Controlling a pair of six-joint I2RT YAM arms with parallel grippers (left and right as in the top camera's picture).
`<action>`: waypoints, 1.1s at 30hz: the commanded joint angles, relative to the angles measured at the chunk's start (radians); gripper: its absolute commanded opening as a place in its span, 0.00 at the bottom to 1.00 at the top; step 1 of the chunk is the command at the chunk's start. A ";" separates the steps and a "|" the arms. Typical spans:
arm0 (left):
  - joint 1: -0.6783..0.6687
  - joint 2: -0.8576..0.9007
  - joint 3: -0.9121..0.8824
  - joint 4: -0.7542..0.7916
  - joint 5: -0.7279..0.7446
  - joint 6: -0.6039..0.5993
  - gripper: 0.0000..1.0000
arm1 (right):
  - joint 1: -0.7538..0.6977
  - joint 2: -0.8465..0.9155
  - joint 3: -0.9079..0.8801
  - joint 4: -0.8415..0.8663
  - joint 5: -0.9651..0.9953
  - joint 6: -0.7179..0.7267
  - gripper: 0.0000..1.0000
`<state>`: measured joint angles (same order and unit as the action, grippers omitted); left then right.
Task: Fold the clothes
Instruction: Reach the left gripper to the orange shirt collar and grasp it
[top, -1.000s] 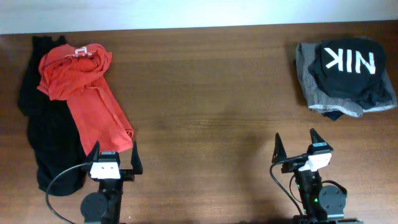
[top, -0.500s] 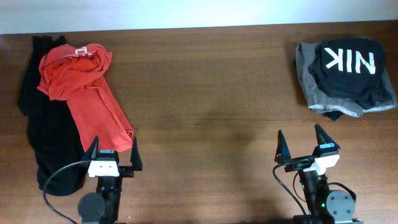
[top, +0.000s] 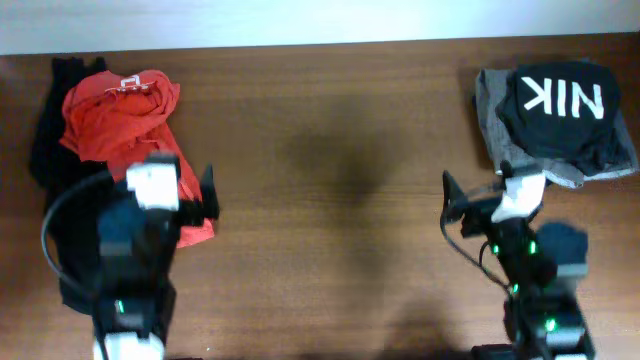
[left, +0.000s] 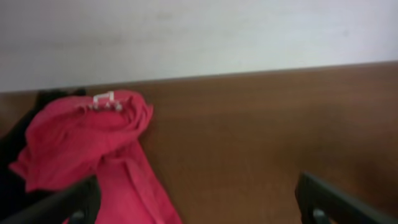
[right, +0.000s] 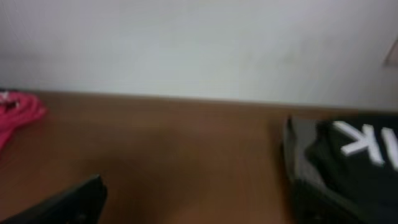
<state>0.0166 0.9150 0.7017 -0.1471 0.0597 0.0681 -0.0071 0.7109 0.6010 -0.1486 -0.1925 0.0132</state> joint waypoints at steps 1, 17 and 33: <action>0.006 0.162 0.206 -0.124 0.030 0.017 0.99 | -0.006 0.142 0.165 -0.077 -0.041 -0.009 0.98; 0.015 0.476 0.482 -0.360 0.178 0.016 0.99 | -0.005 0.686 0.558 -0.246 -0.415 -0.005 0.99; 0.209 0.724 0.915 -0.584 0.054 -0.072 0.93 | 0.135 0.783 0.582 -0.158 -0.317 -0.009 0.80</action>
<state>0.2157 1.5444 1.5074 -0.6964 0.1905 0.0067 0.0925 1.4975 1.1439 -0.3069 -0.5800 0.0067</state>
